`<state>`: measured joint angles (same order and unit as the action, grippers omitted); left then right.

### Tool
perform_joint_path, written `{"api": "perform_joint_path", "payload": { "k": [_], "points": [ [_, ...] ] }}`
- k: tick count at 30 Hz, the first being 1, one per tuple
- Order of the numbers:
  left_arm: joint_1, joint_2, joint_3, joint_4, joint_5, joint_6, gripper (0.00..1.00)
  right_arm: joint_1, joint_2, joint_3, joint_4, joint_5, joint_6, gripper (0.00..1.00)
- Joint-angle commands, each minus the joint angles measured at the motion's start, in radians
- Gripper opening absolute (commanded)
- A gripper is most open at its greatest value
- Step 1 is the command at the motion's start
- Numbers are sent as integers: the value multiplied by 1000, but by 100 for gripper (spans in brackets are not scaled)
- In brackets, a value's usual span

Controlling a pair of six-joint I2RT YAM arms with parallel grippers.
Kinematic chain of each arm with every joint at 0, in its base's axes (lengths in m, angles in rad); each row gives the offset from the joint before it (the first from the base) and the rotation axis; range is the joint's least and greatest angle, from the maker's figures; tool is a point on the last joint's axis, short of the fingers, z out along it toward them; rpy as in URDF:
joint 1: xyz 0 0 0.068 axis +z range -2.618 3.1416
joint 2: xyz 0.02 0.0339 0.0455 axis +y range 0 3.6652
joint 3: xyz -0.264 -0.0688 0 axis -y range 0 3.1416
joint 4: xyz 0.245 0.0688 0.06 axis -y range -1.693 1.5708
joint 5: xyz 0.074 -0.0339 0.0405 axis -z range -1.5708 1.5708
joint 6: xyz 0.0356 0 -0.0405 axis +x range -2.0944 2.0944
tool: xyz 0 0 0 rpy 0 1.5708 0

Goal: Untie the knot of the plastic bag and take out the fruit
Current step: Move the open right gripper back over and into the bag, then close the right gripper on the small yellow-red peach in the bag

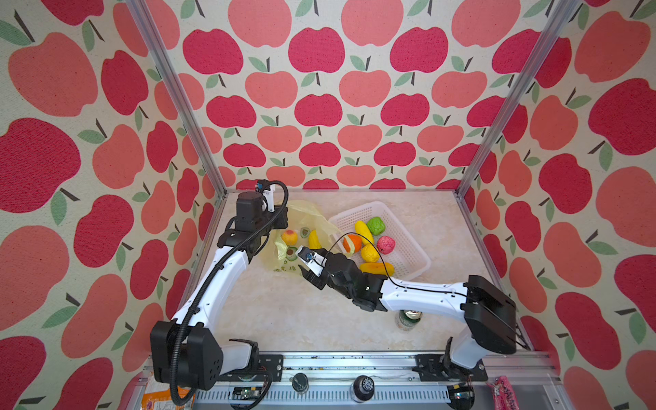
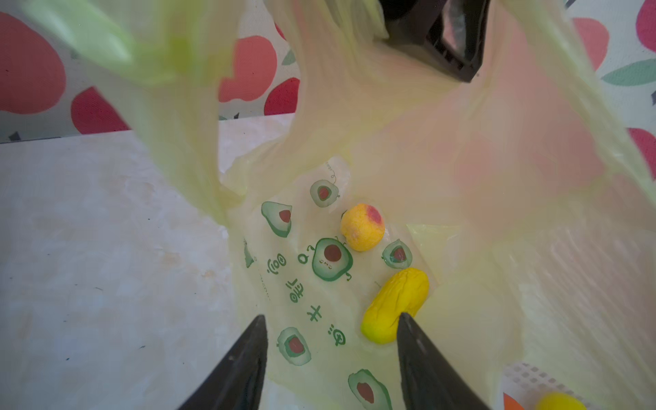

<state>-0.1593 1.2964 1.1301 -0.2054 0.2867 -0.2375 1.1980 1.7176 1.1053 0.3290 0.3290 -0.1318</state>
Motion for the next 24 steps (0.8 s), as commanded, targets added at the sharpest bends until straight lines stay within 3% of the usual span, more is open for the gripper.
{"api": "perform_joint_path", "payload": {
  "k": [1,7,14,17,24],
  "points": [
    [4,-4,-4,-2,19,1,0,-77,81,85,-35,-104,121,56],
    [5,6,6,-2,39,3,0,-135,276,237,-87,-181,188,58],
    [4,8,8,-6,55,4,0,-172,487,471,-172,-223,231,88],
    [3,6,9,-8,67,4,0,-176,571,583,-205,-204,223,96],
    [1,13,13,-9,96,3,0,-181,769,843,-299,-125,225,99]
  ]
}}
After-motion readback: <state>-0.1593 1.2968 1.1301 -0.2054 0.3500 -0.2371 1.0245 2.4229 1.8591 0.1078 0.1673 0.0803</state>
